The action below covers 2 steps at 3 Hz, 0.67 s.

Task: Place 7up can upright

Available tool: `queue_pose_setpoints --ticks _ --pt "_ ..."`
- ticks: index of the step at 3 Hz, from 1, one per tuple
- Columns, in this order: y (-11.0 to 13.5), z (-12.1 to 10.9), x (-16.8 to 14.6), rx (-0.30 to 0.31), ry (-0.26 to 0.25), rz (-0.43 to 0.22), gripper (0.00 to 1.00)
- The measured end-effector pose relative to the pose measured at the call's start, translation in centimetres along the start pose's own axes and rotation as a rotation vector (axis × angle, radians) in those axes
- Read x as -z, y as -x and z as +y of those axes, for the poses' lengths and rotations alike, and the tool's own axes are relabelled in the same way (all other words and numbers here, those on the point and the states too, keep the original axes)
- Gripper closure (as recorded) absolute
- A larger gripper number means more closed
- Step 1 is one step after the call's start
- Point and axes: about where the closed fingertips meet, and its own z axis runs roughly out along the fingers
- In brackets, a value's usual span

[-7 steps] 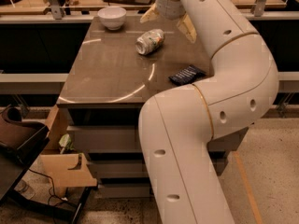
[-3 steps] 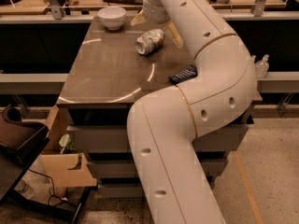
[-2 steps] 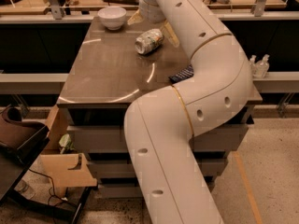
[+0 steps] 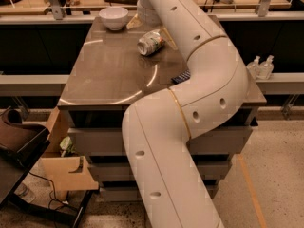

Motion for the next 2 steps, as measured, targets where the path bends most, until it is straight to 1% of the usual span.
queue_pose_setpoints --ticks 2 --pt "0.21 0.33 -1.3 0.038 0.001 -0.005 0.0"
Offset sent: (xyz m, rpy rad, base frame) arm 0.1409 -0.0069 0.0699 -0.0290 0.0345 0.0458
